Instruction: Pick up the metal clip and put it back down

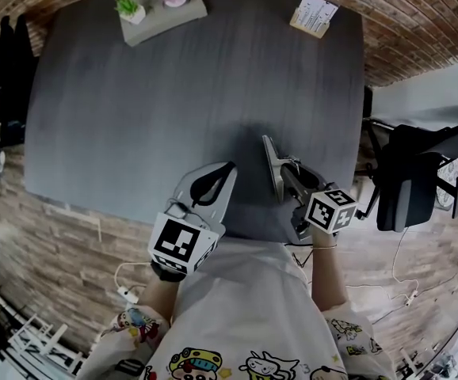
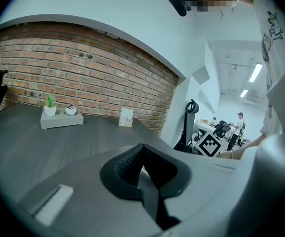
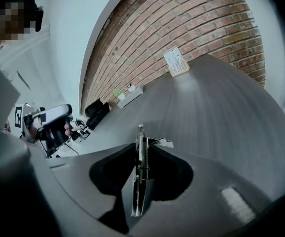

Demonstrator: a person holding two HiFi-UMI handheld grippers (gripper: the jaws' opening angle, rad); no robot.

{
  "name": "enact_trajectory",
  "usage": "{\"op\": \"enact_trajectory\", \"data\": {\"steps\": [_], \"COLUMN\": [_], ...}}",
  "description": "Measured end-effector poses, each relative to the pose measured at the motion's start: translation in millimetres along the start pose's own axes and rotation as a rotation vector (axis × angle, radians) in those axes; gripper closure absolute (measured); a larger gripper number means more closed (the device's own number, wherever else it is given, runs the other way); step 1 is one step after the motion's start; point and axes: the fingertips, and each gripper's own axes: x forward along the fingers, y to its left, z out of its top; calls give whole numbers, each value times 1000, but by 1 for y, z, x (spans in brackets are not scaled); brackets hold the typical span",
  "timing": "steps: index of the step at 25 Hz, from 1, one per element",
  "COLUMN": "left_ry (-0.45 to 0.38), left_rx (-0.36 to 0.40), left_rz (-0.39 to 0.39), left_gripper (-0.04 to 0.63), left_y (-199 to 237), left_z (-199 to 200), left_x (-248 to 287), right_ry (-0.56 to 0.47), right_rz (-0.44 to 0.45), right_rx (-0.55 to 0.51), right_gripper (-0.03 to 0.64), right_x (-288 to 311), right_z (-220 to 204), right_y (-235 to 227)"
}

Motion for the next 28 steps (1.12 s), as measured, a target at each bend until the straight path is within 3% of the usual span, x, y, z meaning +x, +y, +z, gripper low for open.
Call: {"op": "enact_trajectory", "data": {"steps": [22, 28], "left_ry": [-12, -23], "left_rx": [0, 3], "left_rz": [18, 19], "left_gripper": [594, 592], "left_y": [0, 0], "left_z": [2, 5], "left_x": [1, 2], "right_ry": [140, 123], "right_rz": [40, 77], "right_rx": [99, 170], "right_gripper": [522, 472], "right_x": [14, 13], "right_z": [-20, -16], "right_y": [-11, -12]}}
